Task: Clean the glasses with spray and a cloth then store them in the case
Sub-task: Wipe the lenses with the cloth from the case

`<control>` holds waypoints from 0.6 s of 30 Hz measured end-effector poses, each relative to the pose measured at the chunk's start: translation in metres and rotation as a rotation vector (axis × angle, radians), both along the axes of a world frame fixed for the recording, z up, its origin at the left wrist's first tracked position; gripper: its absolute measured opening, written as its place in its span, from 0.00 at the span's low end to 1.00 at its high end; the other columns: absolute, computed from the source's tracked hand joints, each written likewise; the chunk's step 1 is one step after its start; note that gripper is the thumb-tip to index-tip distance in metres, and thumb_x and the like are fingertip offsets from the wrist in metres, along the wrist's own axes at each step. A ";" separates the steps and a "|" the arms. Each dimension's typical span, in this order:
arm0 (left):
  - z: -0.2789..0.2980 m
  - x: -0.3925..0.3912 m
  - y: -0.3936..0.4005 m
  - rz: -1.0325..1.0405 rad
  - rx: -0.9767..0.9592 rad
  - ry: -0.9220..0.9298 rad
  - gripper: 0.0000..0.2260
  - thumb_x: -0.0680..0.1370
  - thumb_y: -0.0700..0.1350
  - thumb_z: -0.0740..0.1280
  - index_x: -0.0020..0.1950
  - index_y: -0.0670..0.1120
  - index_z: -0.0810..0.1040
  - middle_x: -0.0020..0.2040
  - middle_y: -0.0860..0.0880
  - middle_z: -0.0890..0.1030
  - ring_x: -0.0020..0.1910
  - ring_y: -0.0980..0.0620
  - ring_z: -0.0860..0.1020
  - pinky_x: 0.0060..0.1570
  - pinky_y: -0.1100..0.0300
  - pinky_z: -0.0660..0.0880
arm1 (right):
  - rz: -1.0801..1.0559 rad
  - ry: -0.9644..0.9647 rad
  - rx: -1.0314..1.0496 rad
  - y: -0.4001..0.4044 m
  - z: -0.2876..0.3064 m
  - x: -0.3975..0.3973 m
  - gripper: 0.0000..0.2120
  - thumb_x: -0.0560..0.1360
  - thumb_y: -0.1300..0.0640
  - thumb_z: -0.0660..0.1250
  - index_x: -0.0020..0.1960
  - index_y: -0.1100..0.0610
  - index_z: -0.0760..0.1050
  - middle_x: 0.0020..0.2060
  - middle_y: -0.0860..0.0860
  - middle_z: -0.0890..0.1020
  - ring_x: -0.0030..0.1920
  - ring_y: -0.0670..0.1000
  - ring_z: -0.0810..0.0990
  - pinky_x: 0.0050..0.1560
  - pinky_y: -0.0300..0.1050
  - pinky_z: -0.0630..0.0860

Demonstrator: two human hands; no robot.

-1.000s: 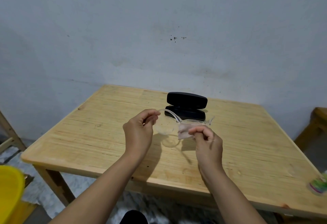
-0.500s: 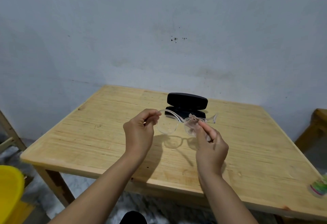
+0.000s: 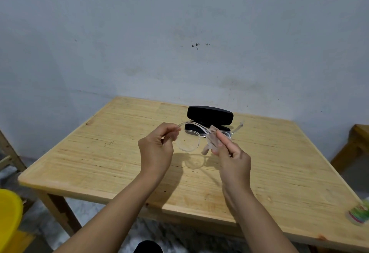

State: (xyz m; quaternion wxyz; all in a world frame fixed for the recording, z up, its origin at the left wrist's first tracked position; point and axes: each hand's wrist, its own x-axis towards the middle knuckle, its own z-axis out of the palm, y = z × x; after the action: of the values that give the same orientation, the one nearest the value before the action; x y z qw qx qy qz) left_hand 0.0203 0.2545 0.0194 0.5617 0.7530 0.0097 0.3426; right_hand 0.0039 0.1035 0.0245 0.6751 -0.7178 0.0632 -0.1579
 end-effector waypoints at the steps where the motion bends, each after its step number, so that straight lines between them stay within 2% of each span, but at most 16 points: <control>1: 0.000 0.001 0.000 0.002 0.002 -0.005 0.09 0.73 0.32 0.68 0.43 0.46 0.82 0.37 0.57 0.82 0.38 0.63 0.80 0.40 0.76 0.73 | 0.030 -0.002 -0.011 0.000 0.002 0.000 0.14 0.78 0.61 0.61 0.56 0.46 0.79 0.47 0.41 0.83 0.34 0.59 0.74 0.45 0.53 0.77; 3: 0.001 0.002 0.000 0.007 0.010 -0.016 0.09 0.73 0.33 0.68 0.42 0.47 0.82 0.36 0.58 0.82 0.37 0.62 0.80 0.39 0.76 0.72 | 0.074 -0.008 -0.050 -0.001 0.003 0.001 0.14 0.77 0.61 0.62 0.52 0.44 0.80 0.49 0.42 0.83 0.39 0.60 0.78 0.52 0.59 0.75; 5: 0.002 0.003 0.001 0.009 0.010 -0.021 0.10 0.73 0.32 0.68 0.42 0.47 0.82 0.36 0.57 0.82 0.36 0.62 0.80 0.38 0.76 0.71 | 0.111 -0.011 -0.088 -0.003 0.004 0.003 0.13 0.76 0.60 0.64 0.47 0.42 0.81 0.49 0.45 0.83 0.39 0.54 0.80 0.51 0.59 0.77; 7: 0.003 0.003 0.002 0.005 0.008 -0.021 0.10 0.73 0.31 0.67 0.42 0.46 0.82 0.35 0.57 0.81 0.36 0.63 0.79 0.38 0.77 0.71 | 0.159 -0.018 -0.111 -0.007 0.005 0.006 0.11 0.75 0.58 0.66 0.43 0.43 0.81 0.46 0.49 0.85 0.41 0.46 0.81 0.46 0.50 0.80; 9: 0.004 0.002 0.003 0.002 0.002 -0.013 0.10 0.73 0.31 0.67 0.42 0.46 0.82 0.36 0.58 0.81 0.35 0.64 0.79 0.37 0.77 0.70 | 0.223 -0.020 -0.113 -0.011 0.009 0.007 0.10 0.74 0.59 0.66 0.42 0.45 0.81 0.37 0.48 0.86 0.41 0.43 0.81 0.43 0.35 0.76; 11: 0.005 0.002 0.004 0.006 0.004 -0.002 0.11 0.73 0.31 0.67 0.42 0.47 0.82 0.36 0.58 0.81 0.34 0.65 0.79 0.37 0.78 0.70 | 0.266 -0.027 -0.100 -0.013 0.013 0.008 0.11 0.73 0.63 0.65 0.40 0.49 0.81 0.30 0.45 0.85 0.38 0.42 0.81 0.38 0.28 0.74; 13: 0.007 0.001 0.006 0.022 0.023 0.002 0.11 0.73 0.31 0.66 0.42 0.46 0.82 0.35 0.59 0.81 0.34 0.65 0.78 0.36 0.78 0.69 | 0.291 -0.021 -0.144 -0.013 0.013 0.009 0.12 0.73 0.66 0.64 0.37 0.53 0.82 0.28 0.46 0.84 0.36 0.43 0.82 0.37 0.30 0.74; 16: 0.011 0.001 0.010 0.033 0.047 -0.002 0.10 0.73 0.30 0.65 0.42 0.43 0.81 0.35 0.58 0.80 0.34 0.65 0.78 0.36 0.78 0.69 | 0.282 -0.004 -0.201 -0.013 0.007 0.011 0.10 0.71 0.68 0.63 0.34 0.66 0.81 0.27 0.50 0.84 0.33 0.43 0.81 0.36 0.34 0.76; 18: 0.012 0.000 0.012 0.034 0.052 -0.007 0.11 0.73 0.30 0.64 0.42 0.44 0.81 0.36 0.57 0.81 0.35 0.61 0.79 0.36 0.78 0.70 | 0.236 -0.023 -0.222 -0.016 0.004 0.012 0.10 0.70 0.67 0.63 0.33 0.65 0.81 0.31 0.49 0.84 0.34 0.44 0.81 0.38 0.39 0.78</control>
State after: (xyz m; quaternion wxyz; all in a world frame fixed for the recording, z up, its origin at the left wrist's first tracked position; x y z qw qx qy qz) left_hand 0.0200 0.2660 0.0310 0.5359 0.7661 0.0115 0.3546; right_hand 0.0158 0.0873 0.0290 0.6063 -0.7886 -0.0473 -0.0916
